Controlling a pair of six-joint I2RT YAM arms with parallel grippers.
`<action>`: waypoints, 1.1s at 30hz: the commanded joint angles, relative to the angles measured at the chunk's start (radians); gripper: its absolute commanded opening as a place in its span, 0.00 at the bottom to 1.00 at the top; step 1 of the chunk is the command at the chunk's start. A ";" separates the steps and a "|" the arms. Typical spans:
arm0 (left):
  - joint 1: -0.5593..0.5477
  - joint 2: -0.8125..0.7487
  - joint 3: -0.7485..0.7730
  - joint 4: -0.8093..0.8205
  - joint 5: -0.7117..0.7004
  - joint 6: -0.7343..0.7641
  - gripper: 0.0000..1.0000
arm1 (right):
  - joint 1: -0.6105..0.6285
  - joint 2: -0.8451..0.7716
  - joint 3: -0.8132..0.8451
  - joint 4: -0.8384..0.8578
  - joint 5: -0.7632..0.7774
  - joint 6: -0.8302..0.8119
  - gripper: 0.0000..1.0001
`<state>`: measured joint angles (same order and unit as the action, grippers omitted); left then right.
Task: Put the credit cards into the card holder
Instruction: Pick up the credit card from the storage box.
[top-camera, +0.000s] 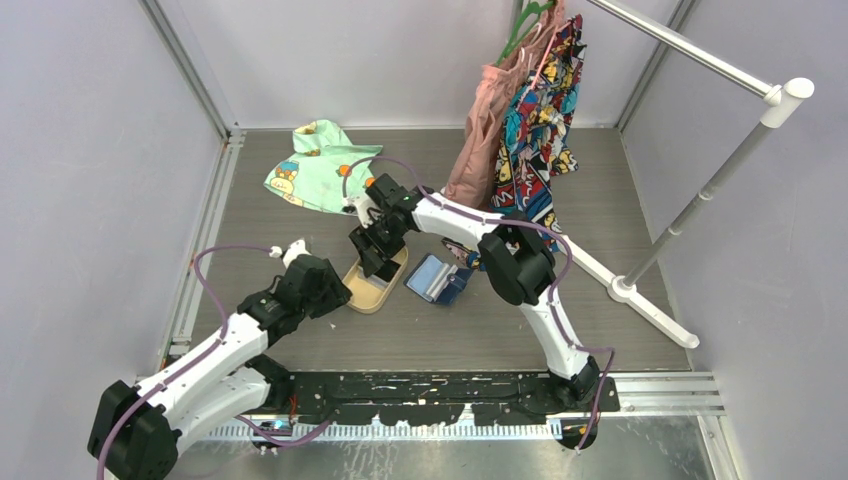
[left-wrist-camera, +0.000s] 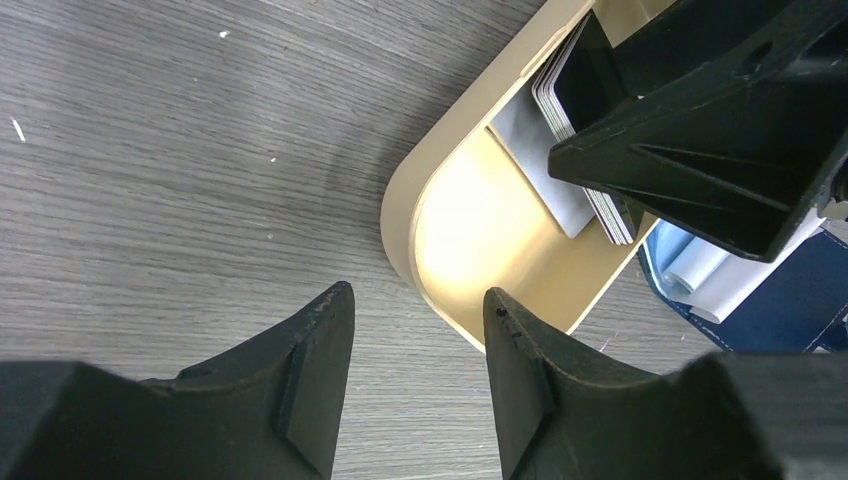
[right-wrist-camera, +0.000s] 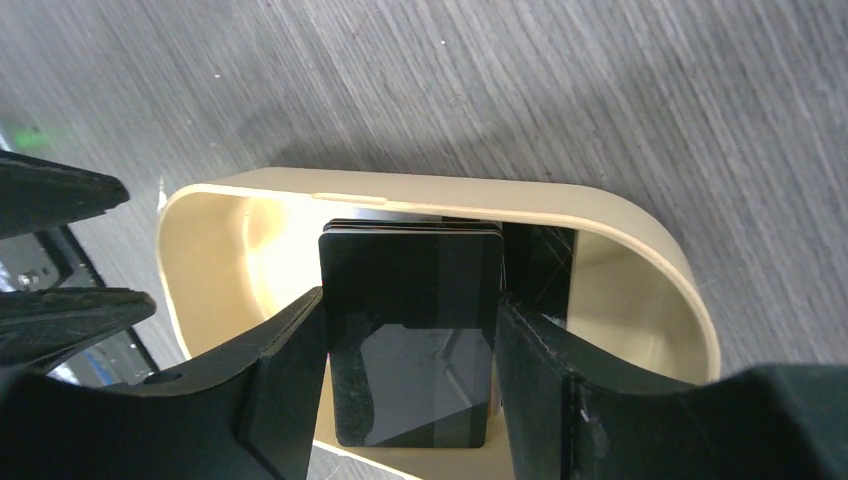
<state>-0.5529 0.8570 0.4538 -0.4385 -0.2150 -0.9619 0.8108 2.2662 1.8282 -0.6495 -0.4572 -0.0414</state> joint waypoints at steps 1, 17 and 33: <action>0.008 -0.003 0.011 0.045 -0.003 0.011 0.51 | -0.014 -0.070 -0.003 0.005 -0.109 0.071 0.27; 0.008 -0.079 0.028 0.236 0.088 -0.083 0.60 | -0.046 -0.072 -0.019 0.058 -0.177 0.192 0.26; 0.007 0.127 -0.089 0.574 0.119 -0.319 0.58 | -0.046 -0.053 -0.033 0.104 -0.204 0.275 0.27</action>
<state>-0.5495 0.9710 0.3870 0.0086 -0.0792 -1.2243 0.7578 2.2658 1.7893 -0.5873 -0.6205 0.1989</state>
